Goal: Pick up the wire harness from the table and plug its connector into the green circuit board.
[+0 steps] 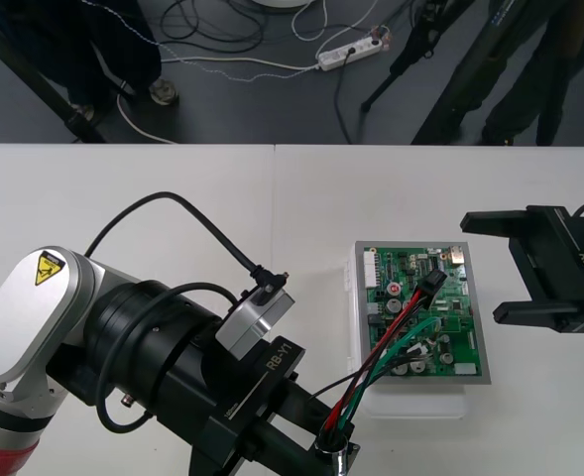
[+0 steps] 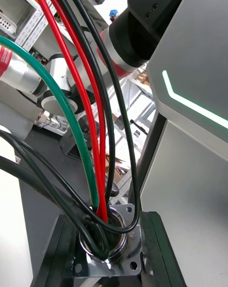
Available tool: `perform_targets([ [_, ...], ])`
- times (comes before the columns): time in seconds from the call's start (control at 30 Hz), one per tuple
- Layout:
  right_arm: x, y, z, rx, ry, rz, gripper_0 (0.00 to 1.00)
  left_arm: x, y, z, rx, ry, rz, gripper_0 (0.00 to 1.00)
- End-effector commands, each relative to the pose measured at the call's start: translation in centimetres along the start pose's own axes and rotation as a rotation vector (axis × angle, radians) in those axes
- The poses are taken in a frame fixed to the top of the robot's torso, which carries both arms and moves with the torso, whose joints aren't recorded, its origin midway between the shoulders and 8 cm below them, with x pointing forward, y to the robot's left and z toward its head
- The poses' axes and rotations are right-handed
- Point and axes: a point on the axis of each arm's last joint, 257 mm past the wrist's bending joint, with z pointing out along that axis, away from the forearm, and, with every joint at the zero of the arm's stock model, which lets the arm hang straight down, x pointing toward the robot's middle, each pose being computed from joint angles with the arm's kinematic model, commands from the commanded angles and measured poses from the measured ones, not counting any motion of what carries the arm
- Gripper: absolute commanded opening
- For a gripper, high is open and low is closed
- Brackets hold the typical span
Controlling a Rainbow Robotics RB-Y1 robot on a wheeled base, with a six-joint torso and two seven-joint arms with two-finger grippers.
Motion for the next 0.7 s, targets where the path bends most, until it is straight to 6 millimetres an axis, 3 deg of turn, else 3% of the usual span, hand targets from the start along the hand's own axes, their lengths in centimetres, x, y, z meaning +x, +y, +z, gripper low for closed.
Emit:
perform_targets([
  [0.03,-1.6,-0.3,0.2,-0.037,0.026,-0.085,1.0,-1.3,-0.8,0.9,0.048,-0.018,-0.053,0.0],
  [0.53,-2.5,-1.7,1.5,-0.085,-0.028,-0.019,1.0,-3.4,2.3,0.3,-0.02,-0.068,-0.088,0.0],
  [0.7,-2.0,-0.5,3.1,-0.162,-0.039,0.029,1.0,-4.0,3.6,1.2,-0.018,-0.07,-0.102,0.0],
])
